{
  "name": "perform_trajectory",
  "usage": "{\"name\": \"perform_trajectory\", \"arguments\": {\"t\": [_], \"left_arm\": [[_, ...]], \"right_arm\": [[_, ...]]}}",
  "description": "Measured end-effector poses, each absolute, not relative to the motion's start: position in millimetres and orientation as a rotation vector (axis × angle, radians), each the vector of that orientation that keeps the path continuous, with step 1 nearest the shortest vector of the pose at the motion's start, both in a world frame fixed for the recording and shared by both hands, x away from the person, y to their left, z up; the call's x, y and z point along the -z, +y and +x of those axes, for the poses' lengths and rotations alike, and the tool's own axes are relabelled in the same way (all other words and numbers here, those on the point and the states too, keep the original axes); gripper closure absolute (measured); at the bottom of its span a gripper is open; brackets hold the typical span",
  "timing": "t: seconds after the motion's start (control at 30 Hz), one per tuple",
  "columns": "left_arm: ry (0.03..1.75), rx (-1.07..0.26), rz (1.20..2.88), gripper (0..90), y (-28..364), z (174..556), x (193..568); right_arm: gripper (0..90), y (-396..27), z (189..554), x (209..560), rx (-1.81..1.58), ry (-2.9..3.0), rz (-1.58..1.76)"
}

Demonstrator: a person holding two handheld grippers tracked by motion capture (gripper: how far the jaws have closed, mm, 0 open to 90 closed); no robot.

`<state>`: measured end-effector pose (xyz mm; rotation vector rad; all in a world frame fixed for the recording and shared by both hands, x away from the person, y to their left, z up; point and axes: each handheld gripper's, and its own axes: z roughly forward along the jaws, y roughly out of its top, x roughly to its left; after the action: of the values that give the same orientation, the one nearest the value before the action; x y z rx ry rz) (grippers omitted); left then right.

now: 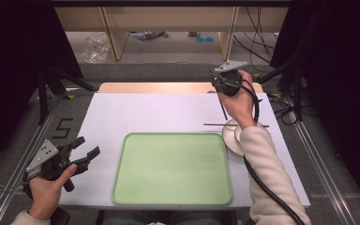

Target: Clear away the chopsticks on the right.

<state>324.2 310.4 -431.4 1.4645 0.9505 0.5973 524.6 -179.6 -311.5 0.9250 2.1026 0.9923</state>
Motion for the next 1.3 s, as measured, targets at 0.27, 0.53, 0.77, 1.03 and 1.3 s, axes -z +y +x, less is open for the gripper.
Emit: {"name": "perform_trajectory", "arguments": {"t": [0.27, 0.53, 0.77, 1.03, 1.3], "left_arm": [[0.950, -0.598, 1.463, 23.5, 310, 324, 431], [0.950, -0.600, 1.461, 23.5, 310, 324, 431], [0.950, -0.604, 1.458, 23.5, 311, 324, 431], [0.949, -0.606, 1.457, 23.5, 311, 324, 431], [0.949, -0.611, 1.443, 23.5, 311, 324, 430]], "right_arm": [[87.4, -183, 518, 303, -1.071, 2.050, 1.054], [87.4, -185, 509, 300, -1.076, 2.044, 1.178], [87.4, -185, 500, 299, -1.055, 2.052, 1.290], [87.4, -187, 490, 300, -1.049, 2.033, 1.352], [87.4, -187, 476, 302, -1.011, 2.055, 1.483]]}}
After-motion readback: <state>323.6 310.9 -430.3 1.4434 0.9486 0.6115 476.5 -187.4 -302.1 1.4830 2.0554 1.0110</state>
